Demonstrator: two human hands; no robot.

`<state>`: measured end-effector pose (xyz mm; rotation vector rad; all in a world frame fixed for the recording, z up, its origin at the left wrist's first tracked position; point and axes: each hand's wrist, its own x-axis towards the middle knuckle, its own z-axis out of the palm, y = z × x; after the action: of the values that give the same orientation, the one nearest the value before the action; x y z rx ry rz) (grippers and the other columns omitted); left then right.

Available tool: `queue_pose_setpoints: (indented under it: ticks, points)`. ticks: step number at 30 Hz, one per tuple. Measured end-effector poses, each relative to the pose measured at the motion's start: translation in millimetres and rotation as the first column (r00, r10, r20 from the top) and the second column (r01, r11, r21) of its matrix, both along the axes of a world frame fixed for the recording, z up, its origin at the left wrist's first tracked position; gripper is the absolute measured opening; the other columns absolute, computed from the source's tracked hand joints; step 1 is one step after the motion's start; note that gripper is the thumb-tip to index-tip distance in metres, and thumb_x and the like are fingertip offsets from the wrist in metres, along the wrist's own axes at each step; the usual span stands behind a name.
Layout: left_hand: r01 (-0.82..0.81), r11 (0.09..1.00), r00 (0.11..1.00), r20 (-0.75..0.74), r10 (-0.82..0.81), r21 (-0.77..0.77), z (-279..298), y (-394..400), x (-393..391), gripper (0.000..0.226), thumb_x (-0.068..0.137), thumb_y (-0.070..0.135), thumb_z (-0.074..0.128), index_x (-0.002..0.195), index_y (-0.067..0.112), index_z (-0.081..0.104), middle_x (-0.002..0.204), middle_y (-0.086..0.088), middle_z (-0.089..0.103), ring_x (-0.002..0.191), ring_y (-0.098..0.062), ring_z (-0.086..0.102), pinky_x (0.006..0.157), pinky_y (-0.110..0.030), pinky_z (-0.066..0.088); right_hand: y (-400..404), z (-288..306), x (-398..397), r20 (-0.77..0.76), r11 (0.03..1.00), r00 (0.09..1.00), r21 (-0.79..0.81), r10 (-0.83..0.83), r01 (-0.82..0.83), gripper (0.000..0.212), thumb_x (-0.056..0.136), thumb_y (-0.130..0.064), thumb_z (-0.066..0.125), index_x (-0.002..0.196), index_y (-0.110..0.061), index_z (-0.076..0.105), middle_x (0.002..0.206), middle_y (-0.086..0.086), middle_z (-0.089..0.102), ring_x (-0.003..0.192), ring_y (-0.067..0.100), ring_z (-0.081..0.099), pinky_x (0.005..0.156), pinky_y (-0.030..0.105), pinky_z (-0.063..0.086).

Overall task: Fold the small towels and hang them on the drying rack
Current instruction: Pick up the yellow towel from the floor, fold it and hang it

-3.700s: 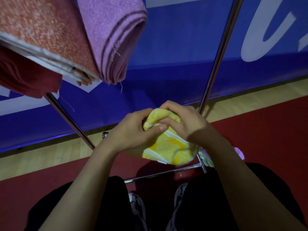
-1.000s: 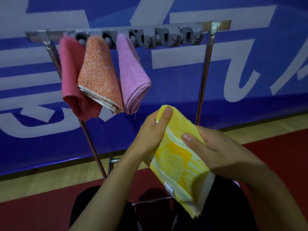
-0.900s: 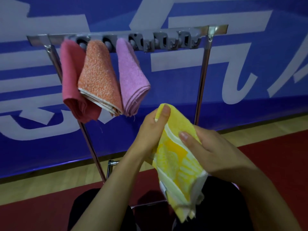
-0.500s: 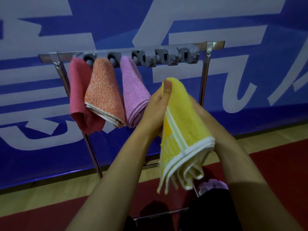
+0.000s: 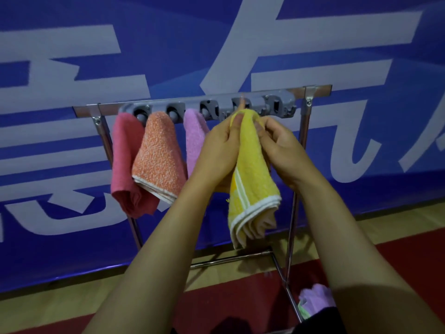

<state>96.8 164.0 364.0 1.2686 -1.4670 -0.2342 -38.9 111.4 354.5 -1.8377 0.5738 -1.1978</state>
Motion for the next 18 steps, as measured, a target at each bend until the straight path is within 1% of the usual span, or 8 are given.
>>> queue_pose_setpoints:
  ticks: [2,6,7,9,11,13,15,18]
  points:
    - [-0.067,0.998,0.994,0.084,0.068,-0.008,2,-2,11,0.038,0.112,0.042,0.038,0.122,0.027,0.071,0.094,0.012,0.075,0.092,0.003,0.068,0.091,-0.031,0.054,-10,4,4,0.003,1.0,1.0,0.014,0.012,-0.012,0.026,0.106,-0.036,0.052,0.108,-0.013,0.062,0.092,-0.004,0.066,0.077,-0.001,0.062,0.079,0.027,0.053]
    - [-0.11,0.994,0.991,0.079,0.109,0.012,4,-14,24,0.036,0.111,0.042,0.042,0.097,0.027,0.071,0.078,0.012,0.071,0.076,0.003,0.063,0.073,-0.026,0.047,-26,17,18,0.022,0.999,0.999,0.004,-0.037,0.037,0.025,0.107,-0.035,0.05,0.103,-0.014,0.062,0.085,-0.006,0.065,0.073,0.001,0.062,0.071,0.023,0.052]
    - [-0.105,0.994,0.993,0.049,0.104,0.025,4,-17,27,0.038,0.111,0.043,0.042,0.097,0.025,0.072,0.079,0.009,0.072,0.077,0.0,0.064,0.074,-0.029,0.049,-30,20,21,0.024,0.999,0.999,0.0,-0.047,0.047,0.025,0.107,-0.036,0.051,0.1,-0.014,0.062,0.083,-0.006,0.065,0.071,0.002,0.061,0.069,0.023,0.052]
    - [-0.089,0.994,0.996,-0.019,0.09,0.06,7,-21,29,0.034,0.111,0.043,0.042,0.106,0.025,0.07,0.093,0.009,0.074,0.09,-0.003,0.067,0.085,-0.029,0.053,-39,27,25,0.009,0.997,0.997,-0.023,-0.074,0.074,0.03,0.106,-0.038,0.052,0.101,-0.011,0.064,0.08,-0.003,0.066,0.07,0.005,0.061,0.069,0.026,0.05]
    - [-0.088,0.993,0.99,-0.101,0.096,0.082,6,-26,29,0.03,0.112,0.04,0.039,0.122,0.028,0.065,0.108,0.011,0.07,0.102,-0.004,0.064,0.093,-0.027,0.051,-48,32,33,0.005,0.995,0.996,-0.033,-0.093,0.093,0.035,0.106,-0.036,0.052,0.105,-0.003,0.065,0.081,0.0,0.066,0.065,0.001,0.061,0.066,0.02,0.048]
    - [-0.102,0.993,0.966,-0.233,0.114,0.062,6,-34,27,0.034,0.113,0.039,0.037,0.129,0.025,0.063,0.112,0.009,0.068,0.102,-0.002,0.063,0.088,-0.021,0.051,-56,36,43,-0.016,0.991,0.991,-0.024,-0.13,0.13,0.03,0.106,-0.033,0.052,0.103,-0.006,0.065,0.077,-0.003,0.064,0.057,-0.009,0.056,0.058,0.01,0.043]
    - [-0.147,0.989,0.938,-0.314,0.148,0.027,8,-43,22,0.037,0.114,0.037,0.036,0.131,0.02,0.063,0.114,0.005,0.069,0.102,-0.002,0.064,0.08,-0.014,0.05,-65,40,55,-0.047,0.988,0.987,0.0,-0.156,0.156,0.026,0.106,-0.036,0.053,0.099,-0.014,0.063,0.075,-0.007,0.061,0.058,-0.008,0.056,0.054,0.008,0.039]
    - [-0.213,0.977,0.907,-0.366,0.209,0.028,9,-57,20,0.037,0.114,0.034,0.035,0.119,0.015,0.068,0.11,-0.003,0.071,0.102,-0.014,0.067,0.08,-0.025,0.05,-75,39,70,-0.12,0.977,0.974,0.07,-0.191,0.2,0.027,0.106,-0.043,0.051,0.1,-0.017,0.059,0.077,-0.007,0.06,0.069,0.0,0.054,0.052,0.009,0.038]
